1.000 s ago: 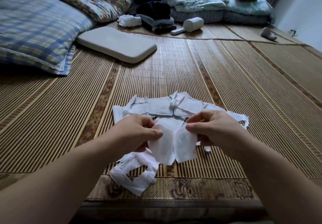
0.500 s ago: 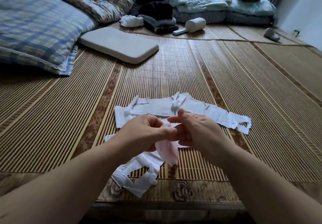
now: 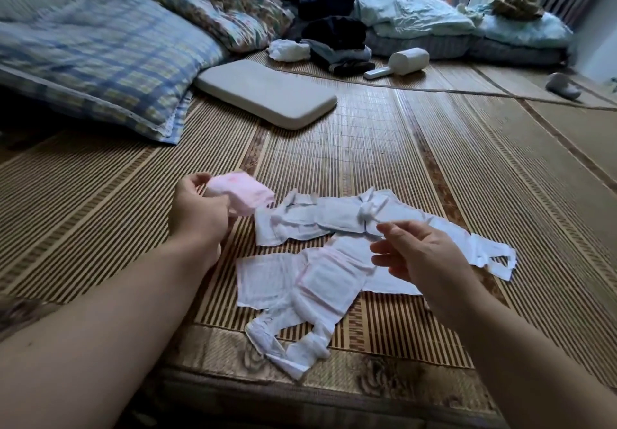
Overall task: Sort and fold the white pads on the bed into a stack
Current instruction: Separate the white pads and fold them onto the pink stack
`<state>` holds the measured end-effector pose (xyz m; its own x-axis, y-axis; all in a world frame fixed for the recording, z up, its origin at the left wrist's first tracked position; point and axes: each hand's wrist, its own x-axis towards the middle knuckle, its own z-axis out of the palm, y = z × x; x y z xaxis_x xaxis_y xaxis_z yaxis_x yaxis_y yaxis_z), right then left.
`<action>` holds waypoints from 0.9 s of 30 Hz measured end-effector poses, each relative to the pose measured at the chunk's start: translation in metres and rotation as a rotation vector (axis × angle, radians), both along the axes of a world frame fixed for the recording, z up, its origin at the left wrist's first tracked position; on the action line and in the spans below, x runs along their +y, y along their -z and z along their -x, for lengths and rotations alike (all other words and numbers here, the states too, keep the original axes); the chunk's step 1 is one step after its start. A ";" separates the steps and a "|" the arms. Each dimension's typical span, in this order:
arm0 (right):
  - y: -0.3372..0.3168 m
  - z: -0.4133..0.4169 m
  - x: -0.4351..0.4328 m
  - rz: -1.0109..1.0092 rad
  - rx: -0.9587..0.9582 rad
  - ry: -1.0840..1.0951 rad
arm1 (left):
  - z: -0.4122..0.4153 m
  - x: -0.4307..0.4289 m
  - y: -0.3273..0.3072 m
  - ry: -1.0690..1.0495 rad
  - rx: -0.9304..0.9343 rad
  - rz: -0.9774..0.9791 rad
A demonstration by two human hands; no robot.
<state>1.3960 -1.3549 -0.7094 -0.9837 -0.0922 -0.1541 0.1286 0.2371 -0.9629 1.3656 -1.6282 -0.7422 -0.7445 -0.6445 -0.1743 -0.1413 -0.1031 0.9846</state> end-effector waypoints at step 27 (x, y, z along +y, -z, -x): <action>0.031 0.010 0.002 -0.911 0.269 -0.400 | -0.055 0.075 -0.010 0.912 -0.151 1.166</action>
